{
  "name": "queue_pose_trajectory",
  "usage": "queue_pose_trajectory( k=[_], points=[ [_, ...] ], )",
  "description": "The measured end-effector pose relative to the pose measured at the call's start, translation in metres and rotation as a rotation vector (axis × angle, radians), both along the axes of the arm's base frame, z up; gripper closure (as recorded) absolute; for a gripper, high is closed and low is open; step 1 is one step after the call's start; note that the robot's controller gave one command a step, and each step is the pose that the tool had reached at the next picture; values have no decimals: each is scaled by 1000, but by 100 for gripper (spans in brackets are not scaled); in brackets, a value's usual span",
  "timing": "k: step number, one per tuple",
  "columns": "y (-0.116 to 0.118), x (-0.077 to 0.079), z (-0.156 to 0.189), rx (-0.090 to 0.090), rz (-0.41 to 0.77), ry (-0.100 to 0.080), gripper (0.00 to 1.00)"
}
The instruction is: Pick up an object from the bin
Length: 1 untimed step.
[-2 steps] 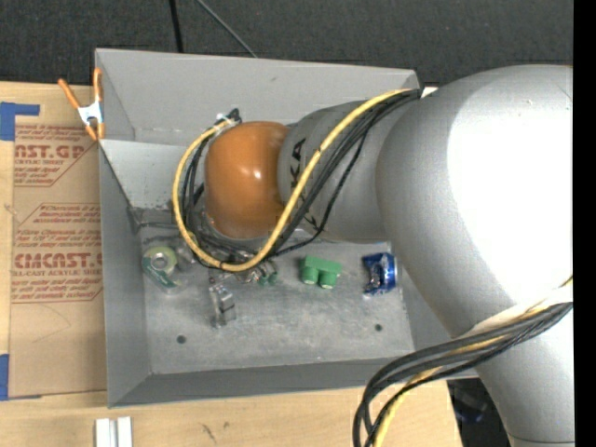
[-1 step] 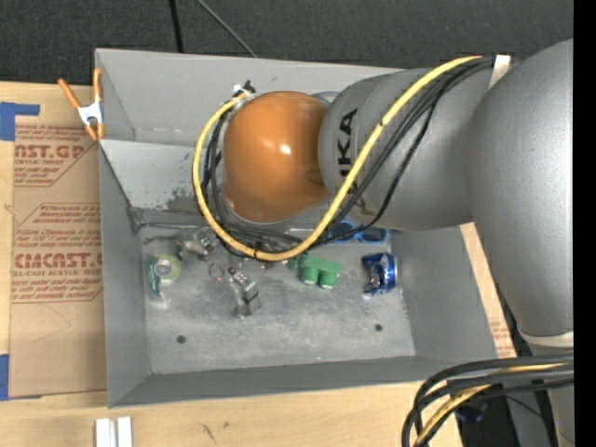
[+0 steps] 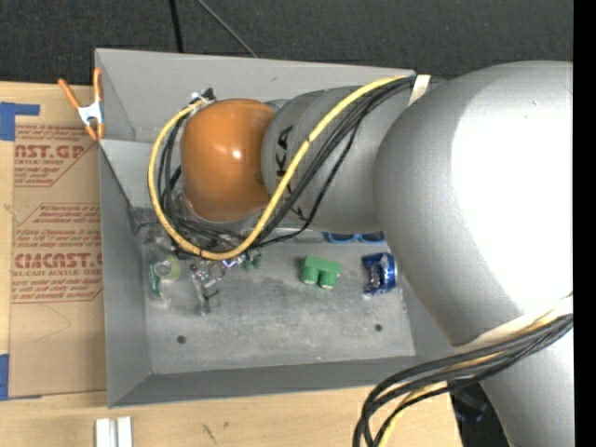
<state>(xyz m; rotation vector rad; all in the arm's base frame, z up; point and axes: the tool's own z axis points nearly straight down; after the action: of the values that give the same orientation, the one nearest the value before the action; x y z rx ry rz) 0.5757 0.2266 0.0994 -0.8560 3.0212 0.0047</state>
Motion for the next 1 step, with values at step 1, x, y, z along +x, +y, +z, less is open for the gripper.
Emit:
queue_pose_trajectory(
  k=[1],
  points=[
    [1,18,-24,0,137,-5,0]
  ],
)
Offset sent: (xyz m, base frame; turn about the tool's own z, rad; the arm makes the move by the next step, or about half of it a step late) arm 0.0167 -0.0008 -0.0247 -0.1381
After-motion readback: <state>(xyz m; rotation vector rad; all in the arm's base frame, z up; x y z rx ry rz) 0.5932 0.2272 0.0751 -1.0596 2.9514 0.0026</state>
